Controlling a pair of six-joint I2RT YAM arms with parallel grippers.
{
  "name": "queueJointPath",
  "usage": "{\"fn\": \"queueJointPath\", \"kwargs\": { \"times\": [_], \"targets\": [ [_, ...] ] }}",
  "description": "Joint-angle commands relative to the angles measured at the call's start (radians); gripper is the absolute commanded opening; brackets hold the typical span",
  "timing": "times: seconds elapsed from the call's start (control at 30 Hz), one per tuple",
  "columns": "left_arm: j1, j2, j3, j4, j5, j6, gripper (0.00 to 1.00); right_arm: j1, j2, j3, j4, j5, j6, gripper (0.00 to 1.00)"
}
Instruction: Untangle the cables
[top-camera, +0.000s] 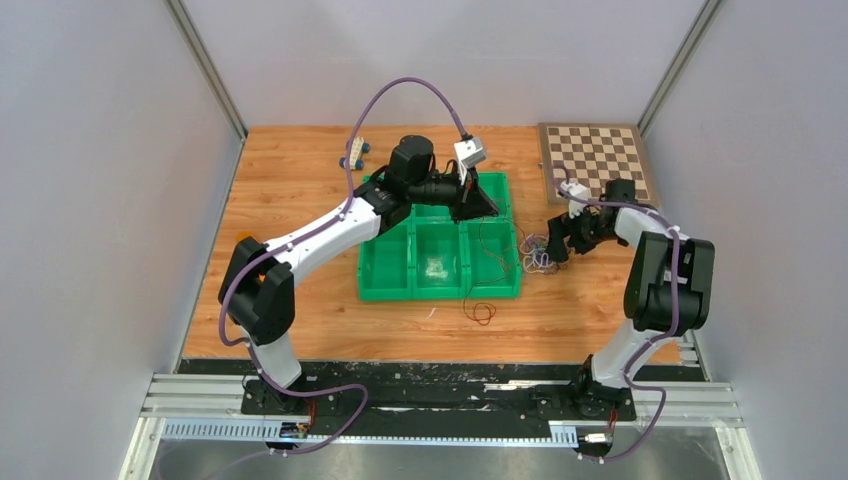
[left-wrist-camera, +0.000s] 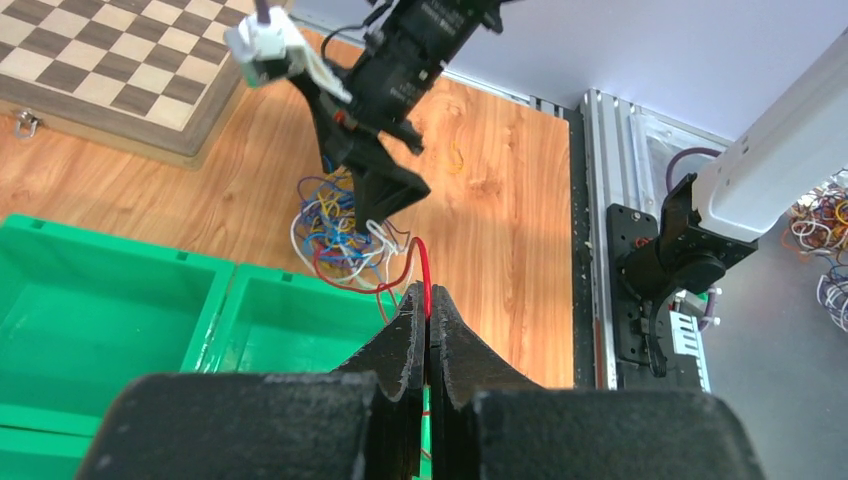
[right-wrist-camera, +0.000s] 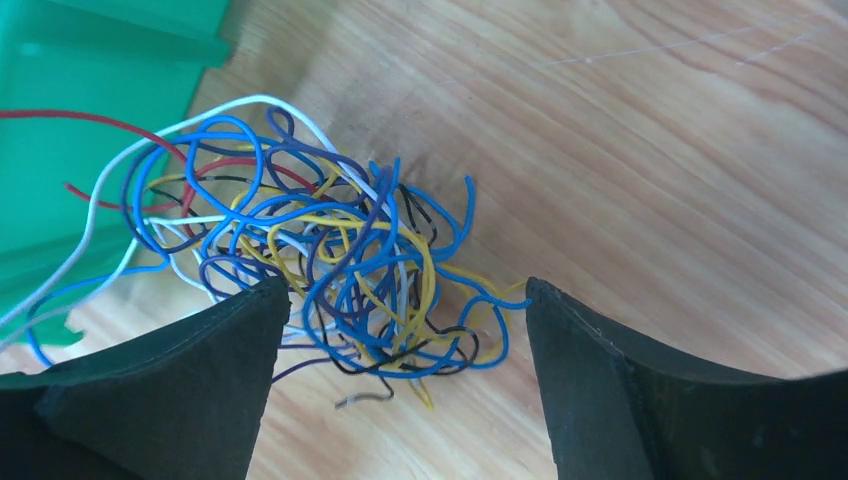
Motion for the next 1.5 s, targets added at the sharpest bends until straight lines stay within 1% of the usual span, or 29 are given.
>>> {"fn": "queueJointPath", "kwargs": {
  "times": [0.0, 0.1, 0.13, 0.17, 0.23, 0.27, 0.33, 0.43, 0.47, 0.63, 0.7, 0.83, 0.87, 0.9, 0.93, 0.97, 1.0, 1.03, 1.07, 1.1, 1.13, 1.17, 1.2, 1.23, 1.27, 1.3, 1.37, 1.4, 1.47],
  "targets": [
    [0.002, -0.018, 0.054, 0.008, 0.011, -0.006, 0.0, 0.081, 0.004, -0.063, 0.21, 0.221, 0.069, 0.84],
    [0.002, -0.062, 0.116, -0.046, 0.025, -0.04, 0.0, 0.093, 0.044, -0.069, 0.237, 0.352, 0.071, 0.66],
    [0.003, -0.078, 0.145, -0.062, 0.027, -0.041, 0.0, 0.091, 0.05, -0.071, 0.238, 0.392, 0.055, 0.58],
    [0.01, -0.115, 0.158, -0.083, 0.03, -0.043, 0.0, 0.083, 0.052, -0.076, 0.24, 0.434, 0.032, 0.49],
    [0.039, -0.168, 0.197, -0.08, 0.044, -0.079, 0.0, 0.051, 0.047, -0.085, 0.241, 0.459, 0.01, 0.36],
    [0.054, -0.182, 0.232, -0.076, 0.072, -0.117, 0.0, 0.032, 0.044, -0.085, 0.24, 0.464, 0.001, 0.3],
    [0.1, -0.212, 0.297, -0.097, 0.119, -0.142, 0.0, -0.008, 0.04, -0.09, 0.237, 0.469, -0.028, 0.17],
    [0.153, -0.252, 0.359, -0.129, 0.151, -0.127, 0.0, -0.048, 0.051, -0.099, 0.232, 0.487, -0.077, 0.03],
    [0.172, -0.266, 0.375, -0.131, 0.161, -0.128, 0.0, -0.058, 0.056, -0.103, 0.231, 0.495, -0.091, 0.0],
    [0.21, -0.304, 0.405, -0.158, 0.189, -0.108, 0.0, -0.079, 0.075, -0.118, 0.218, 0.503, -0.133, 0.0],
    [0.217, -0.325, 0.39, -0.165, 0.189, -0.089, 0.0, -0.08, 0.067, -0.117, 0.196, 0.476, -0.14, 0.0],
    [0.244, -0.37, 0.323, -0.248, 0.158, 0.012, 0.0, -0.078, 0.031, -0.104, 0.11, 0.384, -0.141, 0.0],
    [0.261, -0.38, 0.292, -0.293, 0.168, 0.036, 0.0, -0.078, 0.022, -0.1, 0.092, 0.365, -0.142, 0.0],
    [0.267, -0.385, 0.274, -0.399, 0.176, 0.134, 0.0, -0.077, 0.013, -0.099, 0.084, 0.359, -0.143, 0.0],
    [0.269, -0.398, 0.264, -0.464, 0.19, 0.201, 0.0, -0.078, 0.005, -0.099, 0.078, 0.358, -0.142, 0.0],
    [0.267, -0.407, 0.223, -0.57, 0.194, 0.315, 0.0, -0.077, -0.005, -0.099, 0.073, 0.357, -0.144, 0.0],
    [0.266, -0.434, 0.192, -0.605, 0.189, 0.357, 0.0, -0.077, -0.009, -0.1, 0.066, 0.354, -0.148, 0.01],
    [0.267, -0.449, 0.108, -0.637, 0.177, 0.412, 0.0, -0.078, -0.014, -0.101, 0.058, 0.348, -0.15, 0.01],
    [0.267, -0.486, 0.066, -0.64, 0.141, 0.43, 0.0, -0.077, -0.016, -0.1, 0.052, 0.342, -0.15, 0.01],
    [0.266, -0.502, -0.026, -0.624, 0.118, 0.452, 0.0, -0.077, -0.018, -0.096, 0.042, 0.333, -0.15, 0.01],
    [0.267, -0.53, -0.069, -0.619, 0.073, 0.466, 0.0, -0.078, -0.018, -0.093, 0.036, 0.328, -0.148, 0.01],
    [0.268, -0.539, -0.131, -0.64, 0.054, 0.525, 0.0, -0.077, -0.017, -0.088, 0.03, 0.325, -0.144, 0.02],
    [0.269, -0.548, -0.156, -0.672, 0.052, 0.574, 0.0, -0.077, -0.016, -0.084, 0.027, 0.325, -0.143, 0.02],
    [0.268, -0.55, -0.194, -0.761, 0.059, 0.695, 0.0, -0.077, -0.015, -0.079, 0.023, 0.327, -0.142, 0.02],
    [0.264, -0.551, -0.215, -0.803, 0.057, 0.79, 0.0, -0.078, -0.015, -0.076, 0.018, 0.327, -0.143, 0.02],
    [0.262, -0.556, -0.256, -0.865, 0.05, 0.823, 0.0, -0.077, -0.015, -0.072, 0.015, 0.327, -0.142, 0.02],
    [0.255, -0.567, -0.319, -0.929, 0.045, 0.914, 0.0, -0.077, -0.015, -0.068, 0.007, 0.326, -0.144, 0.02],
    [0.247, -0.573, -0.341, -0.938, 0.037, 0.964, 0.0, -0.078, -0.014, -0.066, 0.005, 0.325, -0.141, 0.02],
    [0.21, -0.586, -0.413, -0.927, 0.011, 1.0, 0.0, -0.077, -0.01, -0.065, 0.0, 0.323, -0.138, 0.02]
  ]
}}
